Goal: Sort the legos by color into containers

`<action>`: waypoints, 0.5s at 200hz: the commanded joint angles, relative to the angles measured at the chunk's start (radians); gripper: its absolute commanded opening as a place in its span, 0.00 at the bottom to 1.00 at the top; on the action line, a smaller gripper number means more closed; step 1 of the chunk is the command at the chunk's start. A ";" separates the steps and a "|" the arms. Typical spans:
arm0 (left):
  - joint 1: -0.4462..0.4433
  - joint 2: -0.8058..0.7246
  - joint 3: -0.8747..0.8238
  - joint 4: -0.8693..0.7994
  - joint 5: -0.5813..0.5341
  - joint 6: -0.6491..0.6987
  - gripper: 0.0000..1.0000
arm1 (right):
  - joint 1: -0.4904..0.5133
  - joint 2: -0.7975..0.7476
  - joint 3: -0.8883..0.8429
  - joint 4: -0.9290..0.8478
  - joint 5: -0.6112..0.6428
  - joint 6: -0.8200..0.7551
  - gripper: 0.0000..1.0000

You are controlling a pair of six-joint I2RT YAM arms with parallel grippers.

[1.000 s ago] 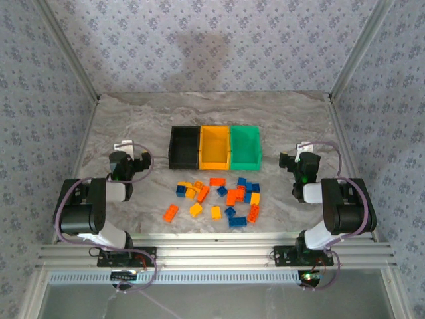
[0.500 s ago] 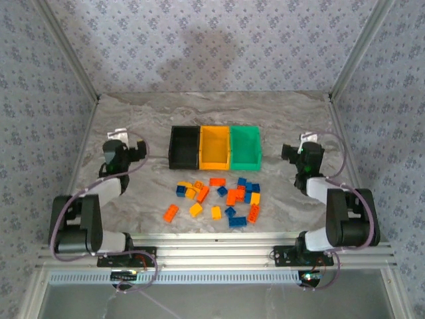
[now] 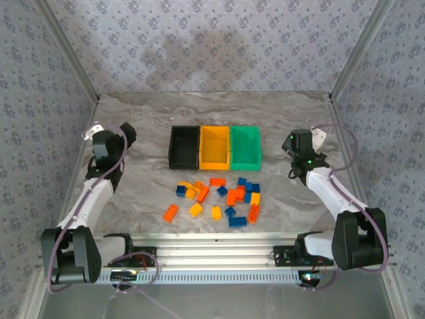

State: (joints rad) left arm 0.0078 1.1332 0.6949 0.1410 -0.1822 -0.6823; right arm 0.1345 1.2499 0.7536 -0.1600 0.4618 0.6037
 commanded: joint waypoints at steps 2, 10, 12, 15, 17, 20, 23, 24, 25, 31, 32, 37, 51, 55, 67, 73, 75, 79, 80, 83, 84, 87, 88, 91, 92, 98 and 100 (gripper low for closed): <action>0.002 -0.009 -0.005 -0.099 0.080 -0.221 1.00 | 0.010 -0.028 -0.009 -0.117 -0.172 0.124 1.00; 0.002 -0.029 -0.031 -0.055 0.132 -0.246 1.00 | 0.028 -0.042 -0.012 -0.140 -0.191 0.110 1.00; 0.002 -0.034 -0.037 -0.040 0.149 -0.251 1.00 | 0.035 -0.045 -0.012 -0.147 -0.193 0.105 1.00; 0.000 -0.041 -0.049 -0.018 0.173 -0.255 1.00 | 0.047 -0.051 -0.015 -0.156 -0.195 0.098 1.00; -0.002 -0.046 -0.054 -0.008 0.186 -0.259 1.00 | 0.056 -0.054 -0.015 -0.162 -0.195 0.094 1.00; -0.005 -0.054 -0.063 0.007 0.203 -0.261 1.00 | 0.071 -0.060 -0.018 -0.171 -0.194 0.091 1.00; -0.011 -0.061 -0.069 0.015 0.216 -0.262 1.00 | 0.085 -0.067 -0.021 -0.178 -0.196 0.087 1.00; -0.013 -0.063 -0.071 0.017 0.219 -0.261 1.00 | 0.089 -0.070 -0.023 -0.179 -0.196 0.084 1.00; -0.015 -0.067 -0.071 0.018 0.223 -0.260 1.00 | 0.094 -0.072 -0.025 -0.181 -0.197 0.083 1.00; -0.033 -0.083 -0.076 0.012 0.235 -0.244 1.00 | 0.121 -0.087 -0.036 -0.192 -0.208 0.076 1.00; -0.037 -0.087 -0.076 0.010 0.236 -0.242 1.00 | 0.123 -0.090 -0.038 -0.194 -0.210 0.074 1.00; -0.059 -0.101 -0.073 -0.010 0.239 -0.219 1.00 | 0.145 -0.105 -0.049 -0.202 -0.217 0.071 1.00; -0.123 -0.148 -0.064 -0.101 0.231 -0.172 1.00 | 0.195 -0.144 -0.087 -0.229 -0.247 0.079 1.00; -0.139 -0.160 -0.069 -0.115 0.235 -0.161 0.99 | 0.202 -0.155 -0.098 -0.236 -0.261 0.082 1.00; -0.183 -0.207 -0.085 -0.165 0.236 -0.148 0.97 | 0.235 -0.184 -0.130 -0.260 -0.300 0.085 1.00; -0.203 -0.236 -0.100 -0.182 0.240 -0.148 0.96 | 0.254 -0.197 -0.144 -0.273 -0.314 0.085 1.00; -0.209 -0.243 -0.104 -0.189 0.242 -0.149 0.97 | 0.261 -0.202 -0.149 -0.280 -0.316 0.085 1.00; -0.221 -0.261 -0.115 -0.198 0.244 -0.147 0.96 | 0.275 -0.210 -0.157 -0.291 -0.322 0.087 0.99; -0.224 -0.264 -0.117 -0.200 0.245 -0.146 0.96 | 0.279 -0.211 -0.159 -0.295 -0.322 0.087 0.99; -0.233 -0.278 -0.124 -0.209 0.245 -0.144 0.95 | 0.289 -0.218 -0.167 -0.303 -0.329 0.088 0.98; -0.236 -0.284 -0.126 -0.212 0.245 -0.143 0.95 | 0.293 -0.220 -0.169 -0.305 -0.330 0.088 0.97; -0.245 -0.297 -0.130 -0.221 0.245 -0.142 0.95 | 0.303 -0.225 -0.176 -0.312 -0.337 0.089 0.96; -0.248 -0.303 -0.133 -0.224 0.245 -0.141 0.95 | 0.305 -0.226 -0.179 -0.315 -0.339 0.089 0.96; -0.257 -0.316 -0.142 -0.232 0.245 -0.140 0.95 | 0.318 -0.233 -0.186 -0.324 -0.343 0.092 0.95; -0.260 -0.321 -0.145 -0.234 0.245 -0.139 0.95 | 0.321 -0.235 -0.187 -0.327 -0.344 0.092 0.95; -0.276 -0.348 -0.162 -0.246 0.246 -0.137 0.95 | 0.346 -0.247 -0.201 -0.344 -0.350 0.101 0.94; -0.282 -0.357 -0.165 -0.250 0.246 -0.137 0.95 | 0.354 -0.250 -0.207 -0.349 -0.350 0.105 0.93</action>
State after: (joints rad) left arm -0.2249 0.8631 0.5827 -0.0017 0.0380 -0.8463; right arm 0.4194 1.0424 0.5957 -0.3893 0.1772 0.6739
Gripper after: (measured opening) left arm 0.956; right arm 0.949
